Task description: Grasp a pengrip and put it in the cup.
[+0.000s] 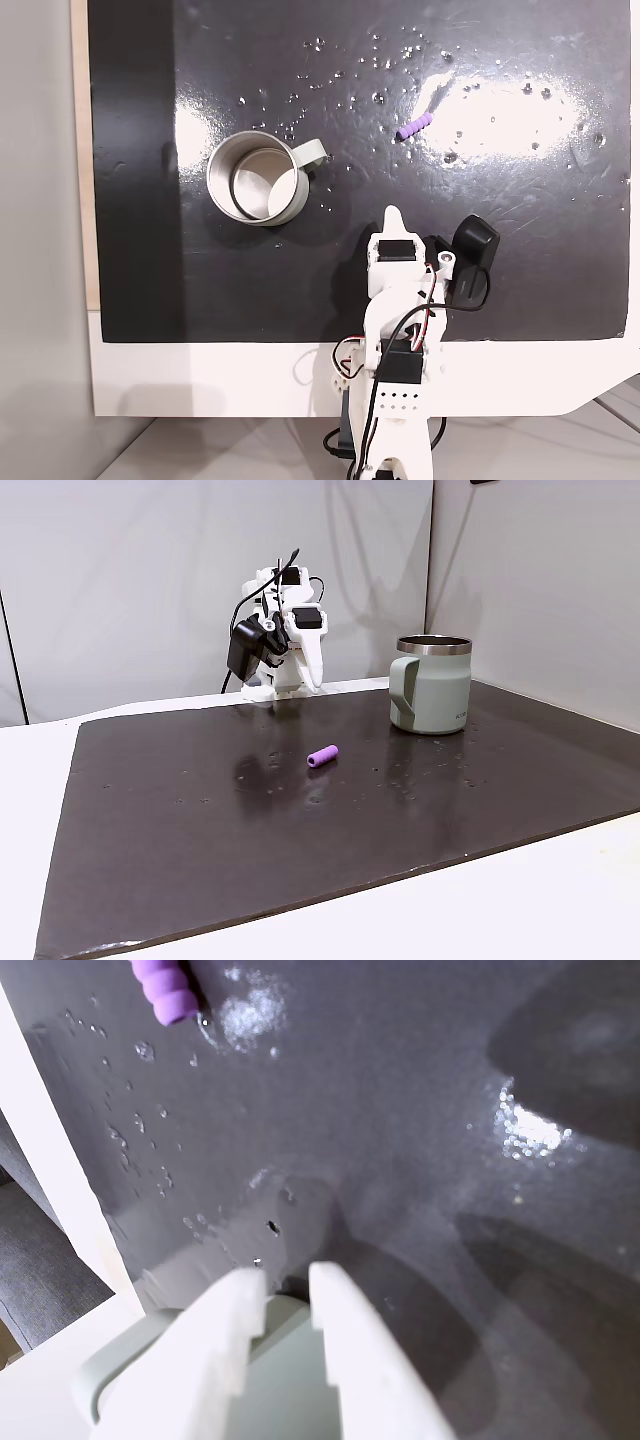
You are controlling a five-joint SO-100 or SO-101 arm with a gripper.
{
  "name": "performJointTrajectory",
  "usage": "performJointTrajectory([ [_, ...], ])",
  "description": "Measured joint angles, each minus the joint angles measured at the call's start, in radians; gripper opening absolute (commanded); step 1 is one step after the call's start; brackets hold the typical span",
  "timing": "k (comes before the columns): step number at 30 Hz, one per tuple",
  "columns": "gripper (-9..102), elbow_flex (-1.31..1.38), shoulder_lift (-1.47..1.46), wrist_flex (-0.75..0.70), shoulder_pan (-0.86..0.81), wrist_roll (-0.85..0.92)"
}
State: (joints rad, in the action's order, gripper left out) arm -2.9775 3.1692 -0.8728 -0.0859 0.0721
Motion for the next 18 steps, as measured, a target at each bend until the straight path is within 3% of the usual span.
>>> performJointTrajectory([
  [18,0,0.003,0.000,0.041,0.020,-0.028],
])
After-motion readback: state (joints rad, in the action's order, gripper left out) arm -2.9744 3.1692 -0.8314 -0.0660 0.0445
